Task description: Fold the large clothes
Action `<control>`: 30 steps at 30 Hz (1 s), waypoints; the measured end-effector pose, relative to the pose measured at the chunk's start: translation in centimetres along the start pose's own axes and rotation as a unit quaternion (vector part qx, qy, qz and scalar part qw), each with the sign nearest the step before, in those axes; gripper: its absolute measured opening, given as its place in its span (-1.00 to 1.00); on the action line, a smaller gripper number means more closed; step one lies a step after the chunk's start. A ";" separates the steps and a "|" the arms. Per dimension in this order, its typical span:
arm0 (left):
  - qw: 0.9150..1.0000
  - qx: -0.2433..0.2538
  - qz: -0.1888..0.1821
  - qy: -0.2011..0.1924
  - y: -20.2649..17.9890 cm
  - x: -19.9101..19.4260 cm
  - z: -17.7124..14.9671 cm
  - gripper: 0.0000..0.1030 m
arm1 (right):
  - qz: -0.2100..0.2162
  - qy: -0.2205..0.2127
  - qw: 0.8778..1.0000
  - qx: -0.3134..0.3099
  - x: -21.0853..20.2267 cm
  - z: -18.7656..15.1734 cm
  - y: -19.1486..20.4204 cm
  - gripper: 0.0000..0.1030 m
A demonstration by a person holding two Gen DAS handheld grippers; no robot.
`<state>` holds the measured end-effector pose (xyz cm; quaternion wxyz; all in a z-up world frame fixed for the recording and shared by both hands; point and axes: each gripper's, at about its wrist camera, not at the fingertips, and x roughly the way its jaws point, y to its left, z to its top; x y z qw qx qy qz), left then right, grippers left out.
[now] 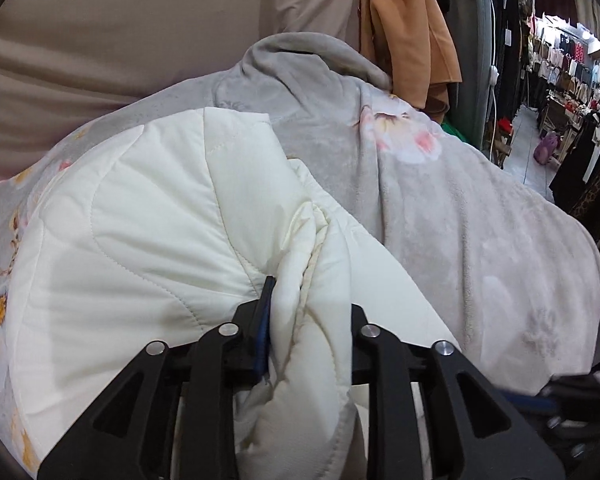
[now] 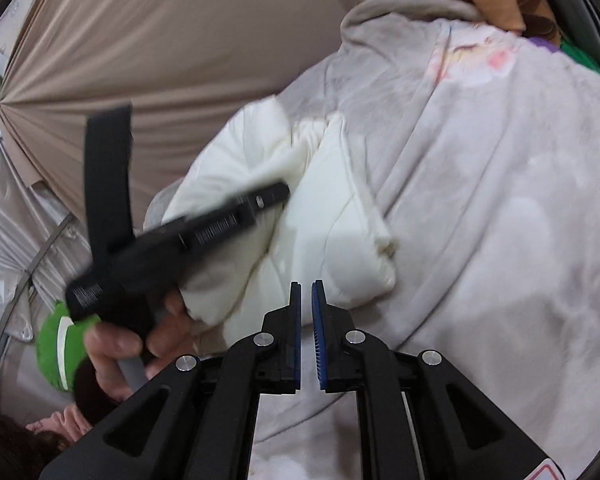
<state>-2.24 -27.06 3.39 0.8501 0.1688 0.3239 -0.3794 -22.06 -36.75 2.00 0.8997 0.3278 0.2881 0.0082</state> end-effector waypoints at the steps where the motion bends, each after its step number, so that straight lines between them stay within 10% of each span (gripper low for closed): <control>1: 1.000 0.000 -0.005 -0.005 0.0 -0.4 0.0 -0.40 | -0.001 -0.006 1.000 -0.004 -0.2 0.8 0.0 -0.81; 6: 0.997 -0.007 -0.042 -0.068 2.1 -7.4 0.8 0.13 | -0.001 -0.033 0.998 -0.052 -1.8 3.3 1.6 -0.66; 10: 0.986 -0.058 -0.047 -0.147 6.9 -14.7 0.1 0.72 | 0.016 -0.063 0.993 -0.093 -3.5 4.0 3.5 0.03; 13: 0.981 -0.098 0.009 -0.168 10.5 -17.8 -1.1 0.73 | 0.046 -0.066 0.989 -0.121 -3.3 5.0 6.0 0.39; 19: 0.983 -0.133 0.066 -0.111 13.9 -16.1 -5.2 0.72 | 0.063 -0.018 0.986 -0.150 1.1 5.6 9.3 0.49; 21: 0.985 -0.136 0.073 -0.081 14.0 -14.2 -6.6 0.72 | 0.040 -0.010 0.986 -0.160 3.2 6.0 9.4 0.49; 23: 0.986 -0.144 0.064 -0.062 14.2 -13.0 -7.5 0.71 | 0.022 0.003 0.986 -0.168 4.9 6.2 9.3 -0.28; 25: 0.986 -0.150 0.049 -0.054 14.1 -12.2 -7.6 0.70 | 0.035 0.006 0.987 -0.154 5.2 6.7 8.5 -0.54; 30: 0.990 -0.127 0.026 -0.058 12.0 -11.1 -6.8 0.69 | 0.069 -0.058 0.989 -0.119 1.1 6.7 4.7 -0.66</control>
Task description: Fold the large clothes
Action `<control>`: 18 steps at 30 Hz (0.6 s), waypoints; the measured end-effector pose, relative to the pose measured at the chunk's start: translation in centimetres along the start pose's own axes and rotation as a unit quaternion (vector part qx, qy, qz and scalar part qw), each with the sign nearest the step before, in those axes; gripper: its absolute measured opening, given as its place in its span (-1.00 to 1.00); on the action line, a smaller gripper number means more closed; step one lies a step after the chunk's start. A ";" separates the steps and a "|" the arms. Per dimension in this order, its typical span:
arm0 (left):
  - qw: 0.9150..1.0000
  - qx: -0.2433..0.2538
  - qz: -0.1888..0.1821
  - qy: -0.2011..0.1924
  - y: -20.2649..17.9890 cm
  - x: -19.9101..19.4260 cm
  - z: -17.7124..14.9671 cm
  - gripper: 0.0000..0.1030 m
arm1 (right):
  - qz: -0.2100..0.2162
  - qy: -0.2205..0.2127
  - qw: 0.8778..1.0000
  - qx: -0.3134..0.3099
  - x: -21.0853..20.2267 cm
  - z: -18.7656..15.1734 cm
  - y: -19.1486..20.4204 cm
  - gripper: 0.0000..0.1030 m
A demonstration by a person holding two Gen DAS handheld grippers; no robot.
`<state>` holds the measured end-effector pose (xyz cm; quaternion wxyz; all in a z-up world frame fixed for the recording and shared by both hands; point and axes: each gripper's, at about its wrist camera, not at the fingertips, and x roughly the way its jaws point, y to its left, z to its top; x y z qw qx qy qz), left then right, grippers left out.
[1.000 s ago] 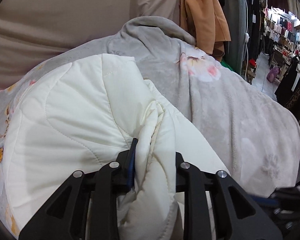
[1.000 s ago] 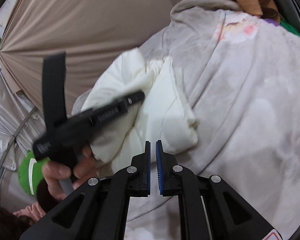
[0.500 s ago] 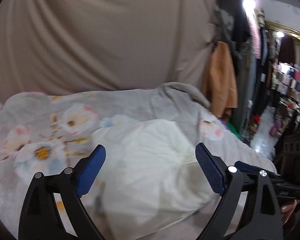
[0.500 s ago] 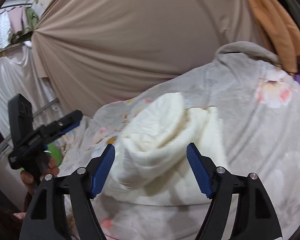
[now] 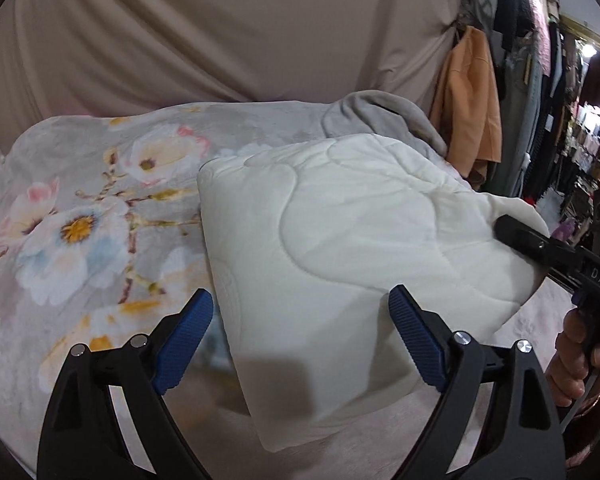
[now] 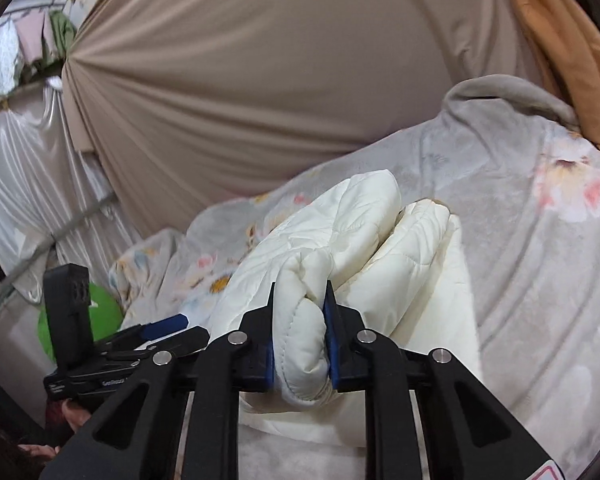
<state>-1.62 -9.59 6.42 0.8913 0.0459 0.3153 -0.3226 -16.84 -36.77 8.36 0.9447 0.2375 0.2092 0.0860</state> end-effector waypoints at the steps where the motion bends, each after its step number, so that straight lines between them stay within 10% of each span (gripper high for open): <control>1: 1.000 0.006 -0.006 0.006 -0.5 0.6 -0.1 0.69 | -0.006 0.001 1.000 0.013 -0.2 -0.5 -0.9 -0.67; 9: 0.997 0.062 0.025 0.025 -3.9 4.7 -2.7 0.82 | -0.019 0.074 0.986 0.145 2.1 -6.5 -9.2 -0.70; 18: 0.998 0.043 0.037 0.018 -3.3 5.3 -3.0 0.89 | -0.044 0.049 0.992 0.110 0.1 -4.1 -6.1 -0.35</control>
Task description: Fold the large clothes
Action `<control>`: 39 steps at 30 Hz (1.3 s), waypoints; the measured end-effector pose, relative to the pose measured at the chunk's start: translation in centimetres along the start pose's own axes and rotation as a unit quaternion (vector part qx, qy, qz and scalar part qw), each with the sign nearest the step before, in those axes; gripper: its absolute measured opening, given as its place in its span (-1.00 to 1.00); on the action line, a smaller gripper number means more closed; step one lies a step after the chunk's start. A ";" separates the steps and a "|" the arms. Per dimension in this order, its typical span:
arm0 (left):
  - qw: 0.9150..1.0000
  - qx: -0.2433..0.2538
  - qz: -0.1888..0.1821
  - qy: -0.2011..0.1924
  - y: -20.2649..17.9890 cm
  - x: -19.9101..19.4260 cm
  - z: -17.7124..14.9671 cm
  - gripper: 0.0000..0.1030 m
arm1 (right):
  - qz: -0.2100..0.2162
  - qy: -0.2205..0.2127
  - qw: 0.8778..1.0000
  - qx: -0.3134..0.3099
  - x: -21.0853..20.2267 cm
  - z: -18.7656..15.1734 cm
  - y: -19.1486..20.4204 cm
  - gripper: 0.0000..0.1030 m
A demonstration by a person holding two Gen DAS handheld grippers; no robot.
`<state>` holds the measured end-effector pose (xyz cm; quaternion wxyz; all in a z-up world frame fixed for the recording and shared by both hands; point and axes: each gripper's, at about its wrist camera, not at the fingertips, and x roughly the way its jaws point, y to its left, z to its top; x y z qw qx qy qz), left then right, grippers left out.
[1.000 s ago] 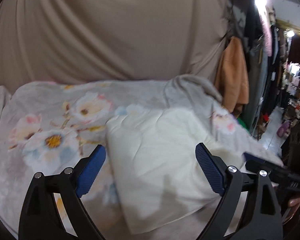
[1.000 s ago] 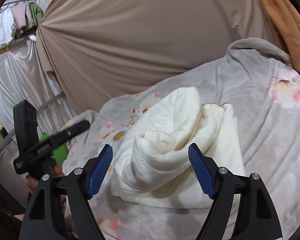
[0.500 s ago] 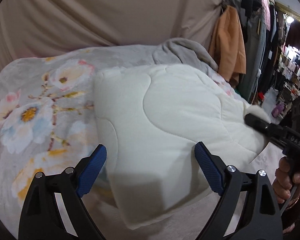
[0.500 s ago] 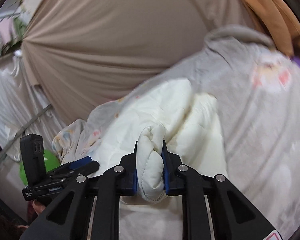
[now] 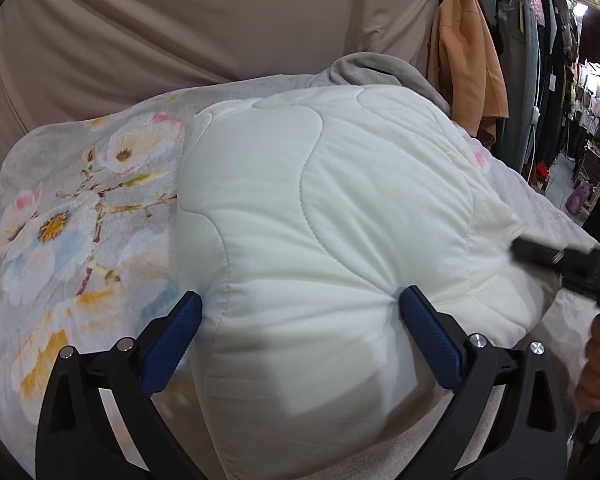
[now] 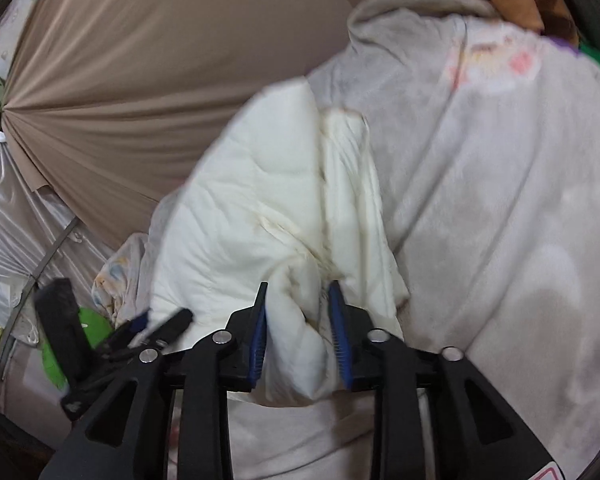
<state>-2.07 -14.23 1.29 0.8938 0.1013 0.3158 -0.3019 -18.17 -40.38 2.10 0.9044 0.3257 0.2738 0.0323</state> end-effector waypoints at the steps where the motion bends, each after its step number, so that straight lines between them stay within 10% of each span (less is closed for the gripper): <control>1: 1.000 -0.002 -0.001 0.001 0.0 0.0 0.1 0.89 | -0.005 -0.021 1.000 -0.010 -1.0 0.8 0.8 -0.35; 12: 1.000 -0.017 0.000 -0.022 0.7 -3.2 2.1 0.80 | -0.086 -0.058 0.987 -0.125 4.9 10.9 9.7 -0.26; 18: 0.997 -0.014 0.004 -0.078 1.3 -6.0 5.8 0.82 | -0.144 0.014 0.981 -0.127 11.0 9.7 5.2 -0.77; 27: 1.000 0.008 -0.001 -0.003 0.1 2.6 6.9 0.85 | -0.149 0.014 0.981 -0.127 12.1 7.3 2.2 -0.80; 39: 0.999 0.018 0.028 -0.025 0.1 4.7 4.7 0.91 | -0.160 0.014 0.977 -0.137 12.8 6.8 2.4 -0.80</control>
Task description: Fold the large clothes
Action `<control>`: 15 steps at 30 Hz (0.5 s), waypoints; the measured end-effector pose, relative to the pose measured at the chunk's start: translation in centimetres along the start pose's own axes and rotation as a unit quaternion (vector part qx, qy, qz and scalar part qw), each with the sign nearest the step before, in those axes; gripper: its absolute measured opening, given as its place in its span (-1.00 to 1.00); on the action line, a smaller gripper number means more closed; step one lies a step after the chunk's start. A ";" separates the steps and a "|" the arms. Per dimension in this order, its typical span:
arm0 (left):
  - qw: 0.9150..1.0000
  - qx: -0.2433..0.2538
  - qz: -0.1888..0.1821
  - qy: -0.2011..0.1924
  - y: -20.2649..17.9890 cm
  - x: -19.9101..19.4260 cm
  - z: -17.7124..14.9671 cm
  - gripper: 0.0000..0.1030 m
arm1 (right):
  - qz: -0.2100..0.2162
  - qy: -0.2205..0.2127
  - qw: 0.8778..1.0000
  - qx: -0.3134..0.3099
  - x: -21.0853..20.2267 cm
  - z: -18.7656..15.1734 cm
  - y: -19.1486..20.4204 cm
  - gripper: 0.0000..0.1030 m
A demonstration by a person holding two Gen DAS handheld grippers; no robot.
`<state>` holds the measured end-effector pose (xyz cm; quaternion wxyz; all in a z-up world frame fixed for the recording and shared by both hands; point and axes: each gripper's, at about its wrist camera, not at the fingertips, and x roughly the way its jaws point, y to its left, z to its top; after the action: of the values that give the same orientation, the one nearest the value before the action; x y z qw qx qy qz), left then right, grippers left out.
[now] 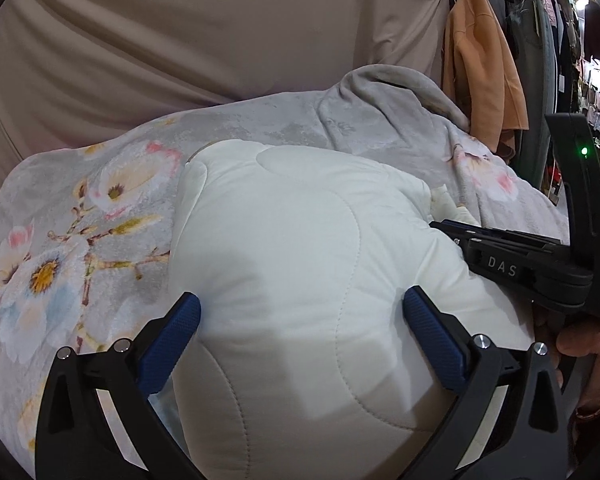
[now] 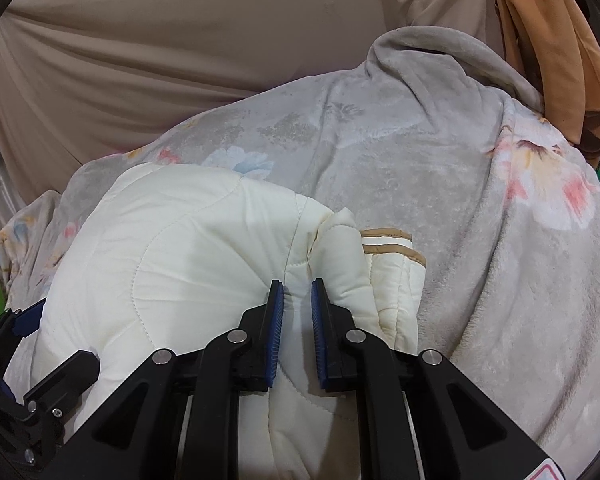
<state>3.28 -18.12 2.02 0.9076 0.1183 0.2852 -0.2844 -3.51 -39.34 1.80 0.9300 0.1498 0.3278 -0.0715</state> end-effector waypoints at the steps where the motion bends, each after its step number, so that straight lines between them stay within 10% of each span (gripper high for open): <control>1: 1.000 0.001 0.002 -0.001 0.0 0.0 0.0 0.91 | -0.004 -0.001 1.000 -0.003 0.0 0.0 0.2 -0.81; 15: 1.000 -0.004 -0.014 0.015 2.0 -6.0 -2.1 0.91 | 0.015 -0.014 0.999 -0.026 -13.3 -4.3 3.4 -0.62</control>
<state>-0.55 -13.05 3.91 0.8996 0.1148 0.3017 -0.2941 -15.51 -34.24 7.81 0.9392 0.1292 0.3140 -0.0515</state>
